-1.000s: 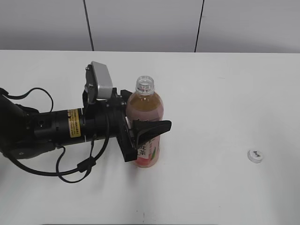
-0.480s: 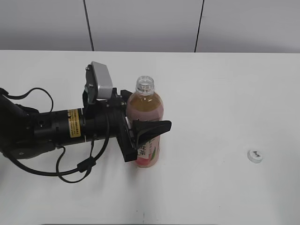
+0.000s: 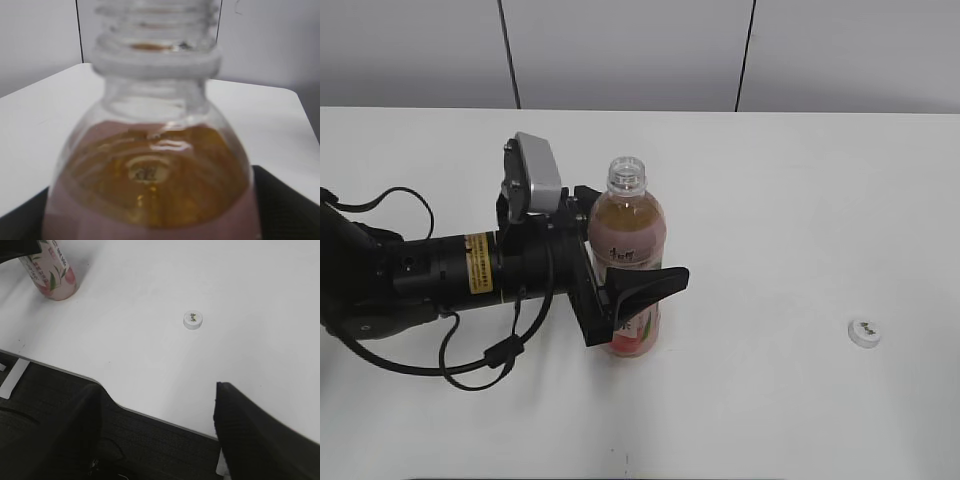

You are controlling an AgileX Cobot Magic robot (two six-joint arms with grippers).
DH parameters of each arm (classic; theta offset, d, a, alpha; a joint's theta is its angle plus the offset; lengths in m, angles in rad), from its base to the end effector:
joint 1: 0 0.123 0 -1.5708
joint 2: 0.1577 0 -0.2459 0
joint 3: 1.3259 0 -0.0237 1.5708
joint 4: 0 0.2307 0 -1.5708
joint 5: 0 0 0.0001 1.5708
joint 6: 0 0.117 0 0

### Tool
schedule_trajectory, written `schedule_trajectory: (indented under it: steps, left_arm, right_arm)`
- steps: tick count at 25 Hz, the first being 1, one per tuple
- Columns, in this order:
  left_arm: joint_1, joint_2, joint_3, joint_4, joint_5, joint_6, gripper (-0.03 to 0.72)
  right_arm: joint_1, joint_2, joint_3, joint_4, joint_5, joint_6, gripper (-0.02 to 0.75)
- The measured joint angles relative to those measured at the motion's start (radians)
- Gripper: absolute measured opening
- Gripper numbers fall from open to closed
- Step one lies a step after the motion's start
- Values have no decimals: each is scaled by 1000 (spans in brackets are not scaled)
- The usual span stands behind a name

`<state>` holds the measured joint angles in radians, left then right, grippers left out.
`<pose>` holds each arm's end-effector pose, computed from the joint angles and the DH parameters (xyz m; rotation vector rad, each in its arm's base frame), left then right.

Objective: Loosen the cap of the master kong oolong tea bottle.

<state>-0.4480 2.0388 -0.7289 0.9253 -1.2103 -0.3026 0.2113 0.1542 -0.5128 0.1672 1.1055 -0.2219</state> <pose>0.2514 -0.2178 0.0971 1.0820 1.4539 -0.9700 0.0508 0.0287 0.2488 -0.4759 2.1723 0.2017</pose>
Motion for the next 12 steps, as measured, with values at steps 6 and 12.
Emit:
schedule_trajectory:
  steps: [6, 12]
  left_arm:
    - [0, -1, 0, -2, 0, -6, 592]
    - [0, -45, 0, -26, 1, -56, 592]
  right_arm:
    - [0, 0, 0, 0, 0, 0, 529]
    - [0, 0, 0, 0, 0, 0, 526]
